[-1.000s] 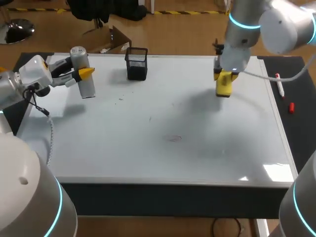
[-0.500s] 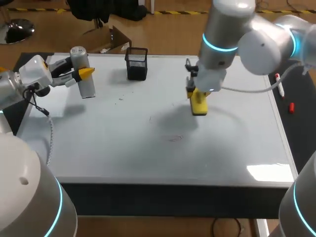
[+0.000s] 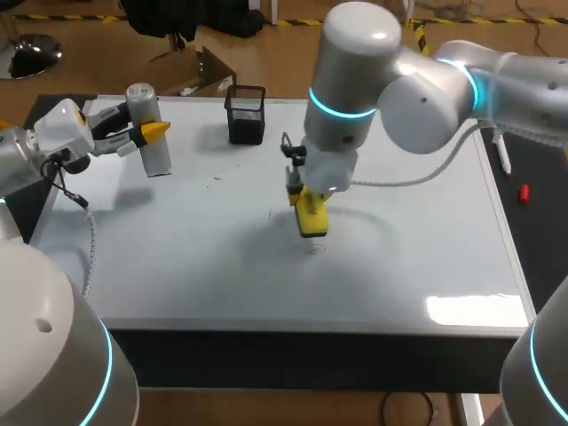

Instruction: Pick up the inspection probe, press it on each red-marked spot on the whiteboard one by one, put down the probe, pick up the eraser, and wipe off all the red marks.

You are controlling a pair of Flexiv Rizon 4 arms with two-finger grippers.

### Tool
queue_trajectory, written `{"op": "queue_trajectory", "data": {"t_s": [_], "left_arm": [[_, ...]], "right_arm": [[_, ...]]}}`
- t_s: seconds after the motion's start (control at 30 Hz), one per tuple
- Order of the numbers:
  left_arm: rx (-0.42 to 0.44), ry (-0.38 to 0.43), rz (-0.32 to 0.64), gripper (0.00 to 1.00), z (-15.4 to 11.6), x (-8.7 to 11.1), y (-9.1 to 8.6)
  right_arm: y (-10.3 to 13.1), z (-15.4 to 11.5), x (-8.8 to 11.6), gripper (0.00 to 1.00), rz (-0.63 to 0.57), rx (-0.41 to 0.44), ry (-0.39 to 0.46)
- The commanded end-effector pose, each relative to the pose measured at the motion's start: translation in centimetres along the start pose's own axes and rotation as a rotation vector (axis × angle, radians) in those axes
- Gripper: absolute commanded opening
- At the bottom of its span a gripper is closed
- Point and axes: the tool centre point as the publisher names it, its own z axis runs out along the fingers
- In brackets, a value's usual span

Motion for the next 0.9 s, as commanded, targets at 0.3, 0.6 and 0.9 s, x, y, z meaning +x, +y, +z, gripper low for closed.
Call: {"op": "queue_trajectory", "data": {"t_s": [0.3, 0.6, 0.9], "left_arm": [[0.001, -0.004, 0.003, 0.0, 0.0, 0.1, -0.1], [0.001, -0.004, 0.003, 0.0, 0.0, 0.1, -0.1], [0.001, -0.004, 0.003, 0.0, 0.0, 0.1, -0.1]], "right_arm": [[2.5, 1.8, -3.0, 0.0, 0.02, -0.018, 0.023], [4.1, 2.8, -3.7, 0.0, 0.014, -0.03, 0.025], [4.0, 3.8, -3.3, 0.0, -0.01, -0.037, 0.022]]}}
